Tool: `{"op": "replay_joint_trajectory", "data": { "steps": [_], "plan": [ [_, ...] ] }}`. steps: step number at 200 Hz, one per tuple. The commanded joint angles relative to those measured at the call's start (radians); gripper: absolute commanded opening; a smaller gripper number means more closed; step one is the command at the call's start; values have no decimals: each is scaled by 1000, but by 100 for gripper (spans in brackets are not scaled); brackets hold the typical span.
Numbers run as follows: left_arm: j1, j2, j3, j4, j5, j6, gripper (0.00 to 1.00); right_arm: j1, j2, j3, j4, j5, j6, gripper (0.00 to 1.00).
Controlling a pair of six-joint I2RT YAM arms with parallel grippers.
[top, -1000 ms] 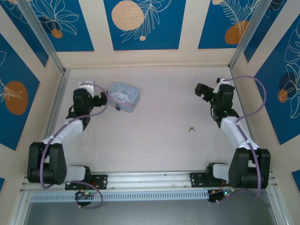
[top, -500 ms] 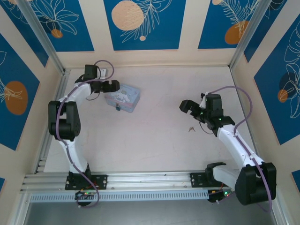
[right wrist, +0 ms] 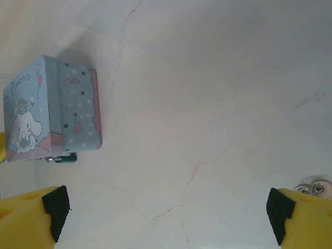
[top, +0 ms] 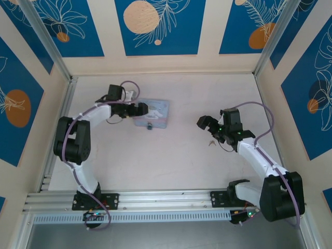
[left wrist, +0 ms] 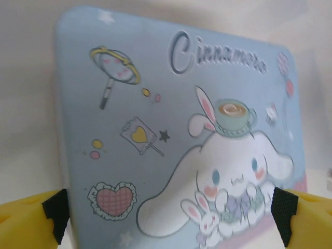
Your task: Unlock a padlock with a key
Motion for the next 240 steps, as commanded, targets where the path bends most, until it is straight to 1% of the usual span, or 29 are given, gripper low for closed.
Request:
{"op": "replay_joint_trajectory", "data": {
  "steps": [1, 19, 33, 49, 85, 103, 130, 156, 192, 240],
  "plan": [
    [-90, -93, -96, 121, 0, -116, 100, -5, 42, 57, 19, -7, -17, 99],
    [-131, -166, -194, 183, -107, -197, 100, -5, 93, 103, 27, -34, -34, 99],
    [-134, -223, -258, 211, -199, -263, 100, -6, 144, 150, 37, -57, -48, 99],
    [-134, -272, -292, 203, -293, -303, 100, -7, 227, 221, 41, -76, -59, 99],
    [-134, -291, -261, 151, -338, -330, 100, 2, 470, 427, 45, -174, -62, 100],
    [-133, -294, -259, 144, -378, -369, 100, 18, 580, 518, 38, -205, -49, 99],
    [-132, -249, -230, 163, -370, -417, 100, 47, 681, 595, 29, -220, -22, 99],
    [-134, -173, -168, 176, -323, -450, 100, 81, 702, 590, 69, -255, 21, 98],
    [-133, -91, -120, 192, -275, -478, 100, 138, 682, 547, 128, -299, 61, 97],
    [-136, -104, -177, 272, -253, -513, 100, 176, 578, 386, 257, -339, 132, 96]
  ]
}}
